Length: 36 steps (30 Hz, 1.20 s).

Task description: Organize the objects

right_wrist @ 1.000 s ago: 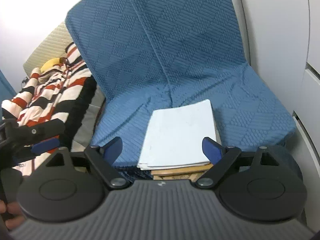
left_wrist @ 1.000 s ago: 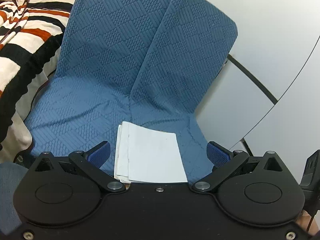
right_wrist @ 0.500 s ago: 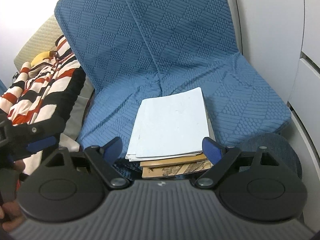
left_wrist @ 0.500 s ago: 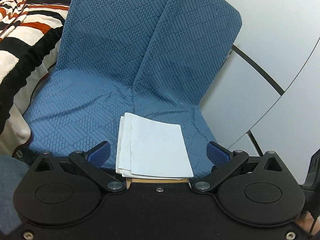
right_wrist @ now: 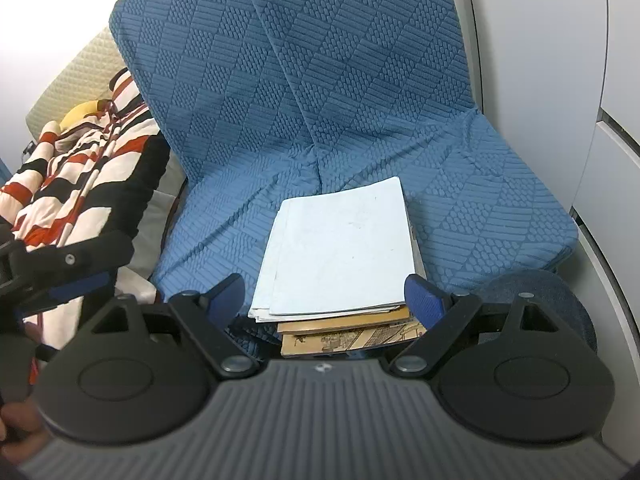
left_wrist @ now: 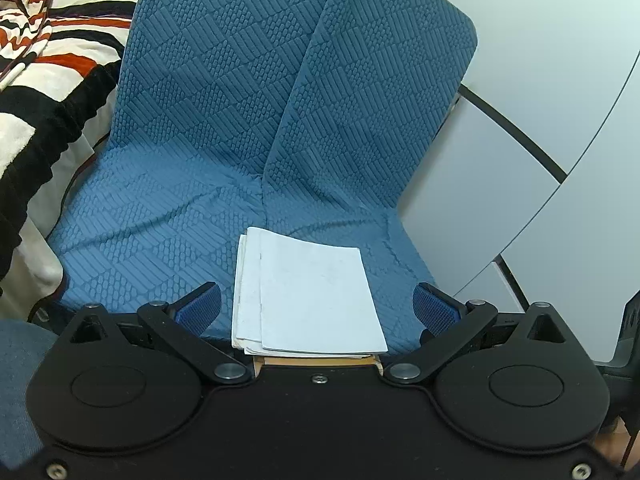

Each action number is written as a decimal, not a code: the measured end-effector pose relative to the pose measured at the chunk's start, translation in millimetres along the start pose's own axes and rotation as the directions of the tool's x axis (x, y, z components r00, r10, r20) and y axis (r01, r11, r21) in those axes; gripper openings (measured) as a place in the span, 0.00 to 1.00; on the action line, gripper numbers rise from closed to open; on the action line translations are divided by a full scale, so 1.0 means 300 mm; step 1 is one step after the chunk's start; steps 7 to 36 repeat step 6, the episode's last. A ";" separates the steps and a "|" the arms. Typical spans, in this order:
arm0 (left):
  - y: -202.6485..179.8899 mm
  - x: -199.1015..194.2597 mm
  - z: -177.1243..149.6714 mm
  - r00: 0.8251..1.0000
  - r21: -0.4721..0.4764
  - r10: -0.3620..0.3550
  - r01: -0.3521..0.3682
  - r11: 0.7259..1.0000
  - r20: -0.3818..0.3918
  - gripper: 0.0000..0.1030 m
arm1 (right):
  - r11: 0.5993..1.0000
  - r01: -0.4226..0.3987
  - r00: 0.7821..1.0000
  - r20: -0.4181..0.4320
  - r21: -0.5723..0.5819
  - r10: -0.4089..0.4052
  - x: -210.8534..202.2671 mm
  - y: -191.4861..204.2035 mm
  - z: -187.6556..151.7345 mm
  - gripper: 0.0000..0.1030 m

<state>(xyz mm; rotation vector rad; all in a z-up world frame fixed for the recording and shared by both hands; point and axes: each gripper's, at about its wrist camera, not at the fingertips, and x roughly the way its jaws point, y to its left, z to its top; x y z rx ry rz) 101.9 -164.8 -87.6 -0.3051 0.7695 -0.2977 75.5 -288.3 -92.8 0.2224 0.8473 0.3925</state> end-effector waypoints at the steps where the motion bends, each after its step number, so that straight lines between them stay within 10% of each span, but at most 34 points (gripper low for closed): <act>1: -0.002 -0.001 -0.001 1.000 -0.001 -0.003 0.003 1.000 -0.001 0.99 | 1.000 0.000 1.000 -0.001 0.000 0.000 0.000 0.000 0.000 0.86; 36: 0.001 -0.001 0.001 1.000 -0.005 0.005 -0.005 1.000 -0.005 0.99 | 1.000 0.002 1.000 -0.010 0.016 -0.002 0.006 -0.010 -0.009 0.86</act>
